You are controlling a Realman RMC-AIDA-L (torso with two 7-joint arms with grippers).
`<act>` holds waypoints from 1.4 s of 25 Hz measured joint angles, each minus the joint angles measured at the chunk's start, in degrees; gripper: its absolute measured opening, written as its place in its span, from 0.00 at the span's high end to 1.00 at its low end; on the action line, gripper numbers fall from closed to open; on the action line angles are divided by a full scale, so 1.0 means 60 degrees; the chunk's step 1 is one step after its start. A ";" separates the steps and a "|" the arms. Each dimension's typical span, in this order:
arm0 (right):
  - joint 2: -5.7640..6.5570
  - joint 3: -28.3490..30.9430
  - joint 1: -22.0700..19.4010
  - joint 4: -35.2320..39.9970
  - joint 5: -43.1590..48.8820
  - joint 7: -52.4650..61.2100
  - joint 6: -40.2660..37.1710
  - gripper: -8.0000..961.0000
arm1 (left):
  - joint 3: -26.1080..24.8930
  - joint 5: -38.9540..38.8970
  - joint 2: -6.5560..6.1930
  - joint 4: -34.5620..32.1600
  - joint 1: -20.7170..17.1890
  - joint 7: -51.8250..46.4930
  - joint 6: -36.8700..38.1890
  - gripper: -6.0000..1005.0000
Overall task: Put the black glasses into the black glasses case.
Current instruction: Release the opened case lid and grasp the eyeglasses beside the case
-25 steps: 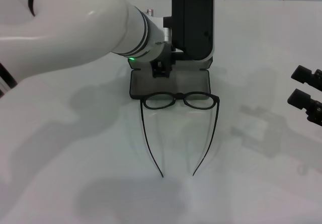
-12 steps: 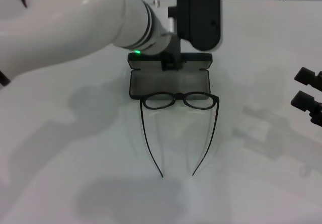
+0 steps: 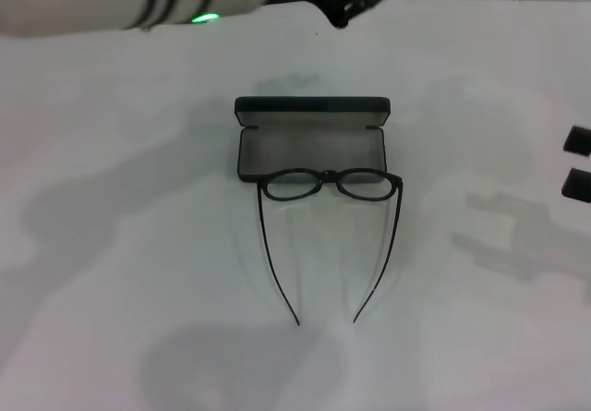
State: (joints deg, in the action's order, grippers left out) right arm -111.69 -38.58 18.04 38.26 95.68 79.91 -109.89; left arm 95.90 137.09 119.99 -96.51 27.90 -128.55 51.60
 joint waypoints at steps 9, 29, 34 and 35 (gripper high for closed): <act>-0.0328 -0.0523 0.1447 0.5112 0.3382 0.4257 -0.0045 0.35 | -0.2202 -0.6653 -0.0033 0.1166 -0.2018 0.3379 0.0535 0.69; -0.0261 -0.4130 0.7289 0.1907 0.7328 0.5205 0.2458 0.39 | -0.6014 -0.9666 -0.0113 0.8406 -0.1802 0.8861 0.5746 0.96; -0.0662 -0.5112 0.7742 0.1802 0.7494 0.4966 0.3153 0.39 | -0.6311 -0.9660 -0.0137 0.8687 -0.2218 0.9172 0.6244 0.96; -0.0687 -0.5392 0.7851 0.1635 0.7497 0.4943 0.3328 0.39 | -0.6308 -0.9657 -0.0125 0.8711 -0.2294 0.9220 0.6258 0.96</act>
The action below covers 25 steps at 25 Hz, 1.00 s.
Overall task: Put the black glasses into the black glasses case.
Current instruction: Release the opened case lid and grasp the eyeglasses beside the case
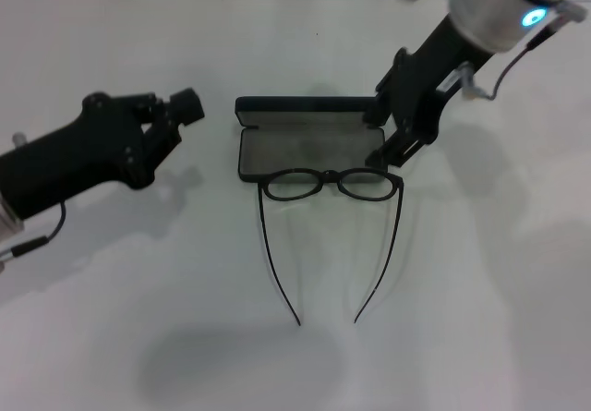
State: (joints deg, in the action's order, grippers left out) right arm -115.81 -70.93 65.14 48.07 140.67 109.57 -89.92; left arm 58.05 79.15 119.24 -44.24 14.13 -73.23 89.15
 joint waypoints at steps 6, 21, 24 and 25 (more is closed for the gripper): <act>-0.0051 -0.1127 0.0215 -0.0677 -0.0101 -0.0171 0.0826 0.40 | 0.0046 0.0019 0.0030 0.0570 -0.0225 0.0459 0.0020 0.96; -0.0064 -0.2529 0.0615 -0.1555 -0.1520 -0.0695 0.1738 0.40 | -0.0017 0.0016 0.0047 0.1518 0.0036 0.1110 0.0126 0.96; -0.0064 -0.2823 0.0652 -0.1755 -0.1864 -0.0771 0.1944 0.40 | -0.0021 0.0015 0.0048 0.1637 0.0022 0.1148 0.0128 0.96; -0.0064 -0.2882 0.0661 -0.1824 -0.1912 -0.0794 0.2015 0.40 | -0.0021 0.0013 0.0047 0.1647 0.0011 0.1153 0.0132 0.96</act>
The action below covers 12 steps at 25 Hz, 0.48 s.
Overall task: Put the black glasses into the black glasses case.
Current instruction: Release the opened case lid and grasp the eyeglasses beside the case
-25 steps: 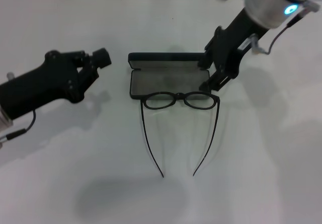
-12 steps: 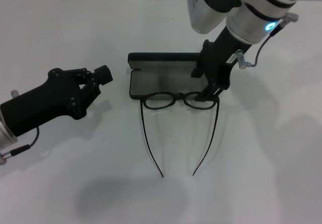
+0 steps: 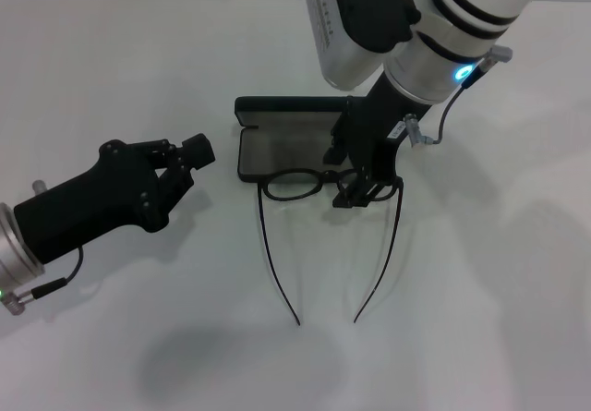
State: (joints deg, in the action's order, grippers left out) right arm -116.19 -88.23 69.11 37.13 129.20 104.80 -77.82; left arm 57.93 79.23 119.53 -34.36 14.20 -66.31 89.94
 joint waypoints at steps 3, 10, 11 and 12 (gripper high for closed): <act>0.0000 -0.0062 0.0023 -0.0165 -0.0063 -0.0053 0.0139 0.40 | -0.0002 -0.0001 0.0000 0.0057 -0.0011 0.0010 0.0005 0.96; 0.0000 -0.0070 0.0023 -0.0331 -0.0076 -0.0288 0.0458 0.41 | 0.0054 -0.0019 0.0006 0.0149 0.0065 0.0094 0.0010 0.96; 0.0001 -0.0069 0.0022 -0.0406 -0.0129 -0.0375 0.0491 0.42 | 0.0058 -0.0026 0.0007 0.0192 0.0097 0.0111 0.0010 0.96; 0.0000 -0.0070 0.0024 -0.0474 -0.0172 -0.0448 0.0494 0.42 | 0.0056 -0.0032 0.0007 0.0249 0.0140 0.0115 0.0010 0.96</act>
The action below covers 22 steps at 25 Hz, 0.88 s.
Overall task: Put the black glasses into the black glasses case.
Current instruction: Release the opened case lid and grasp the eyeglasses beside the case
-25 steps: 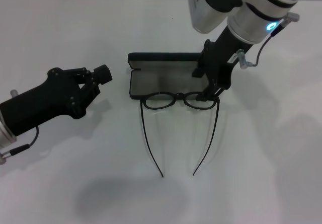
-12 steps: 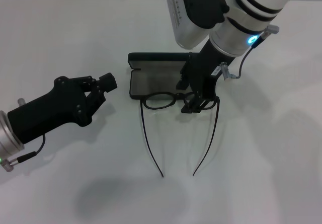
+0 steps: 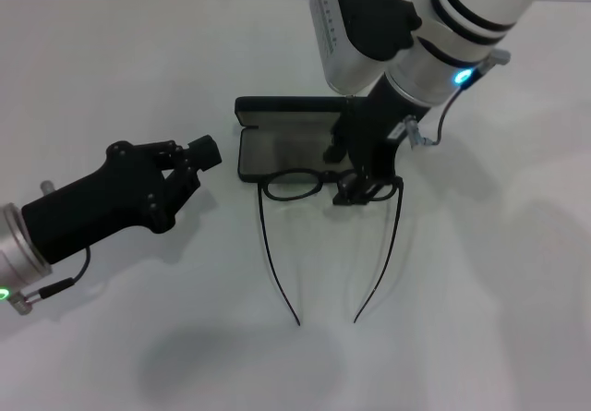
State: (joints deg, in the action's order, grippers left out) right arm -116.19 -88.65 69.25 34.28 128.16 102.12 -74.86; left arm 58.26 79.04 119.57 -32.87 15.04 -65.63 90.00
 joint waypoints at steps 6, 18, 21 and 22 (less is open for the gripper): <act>0.0001 -0.0002 0.0065 -0.0261 -0.0158 -0.0188 0.0205 0.42 | -0.0005 0.0012 0.0011 0.0100 0.0072 0.0006 0.0000 0.96; 0.0000 -0.0108 0.0174 -0.0529 -0.0165 -0.0235 0.0301 0.53 | -0.0004 -0.0065 0.0022 0.0457 0.0175 0.0268 -0.0002 0.96; 0.0000 -0.0138 0.0176 -0.0529 -0.0166 -0.0245 0.0367 0.57 | -0.0001 -0.0065 0.0021 0.0469 0.0175 0.0270 -0.0002 0.96; 0.0000 -0.0138 0.0176 -0.0529 -0.0166 -0.0245 0.0367 0.57 | -0.0001 -0.0065 0.0021 0.0469 0.0175 0.0270 -0.0002 0.96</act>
State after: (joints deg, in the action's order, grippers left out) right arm -116.19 -89.48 70.31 31.11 127.17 100.64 -72.66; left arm 58.25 78.65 119.70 -30.05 16.08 -64.01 90.00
